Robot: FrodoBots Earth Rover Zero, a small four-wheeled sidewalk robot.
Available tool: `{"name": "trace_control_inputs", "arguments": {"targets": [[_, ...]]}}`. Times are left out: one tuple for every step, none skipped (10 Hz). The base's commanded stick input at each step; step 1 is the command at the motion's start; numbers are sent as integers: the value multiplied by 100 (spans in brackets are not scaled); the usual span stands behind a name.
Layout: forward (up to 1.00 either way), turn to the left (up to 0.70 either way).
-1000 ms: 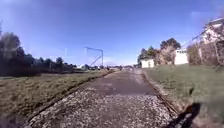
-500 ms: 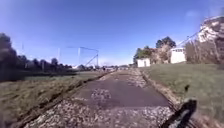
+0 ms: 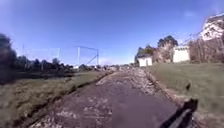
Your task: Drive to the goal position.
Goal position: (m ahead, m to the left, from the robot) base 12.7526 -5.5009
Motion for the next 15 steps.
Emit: {"name": "trace_control_inputs", "arguments": {"targets": [[100,-2],[100,-11],[100,-20],[100,-28],[100,-36],[100,-40],[100,-40],[100,-40],[100,-40],[100,-40],[100,-2],[100,-1],[100,0],[100,0],[100,0]]}}
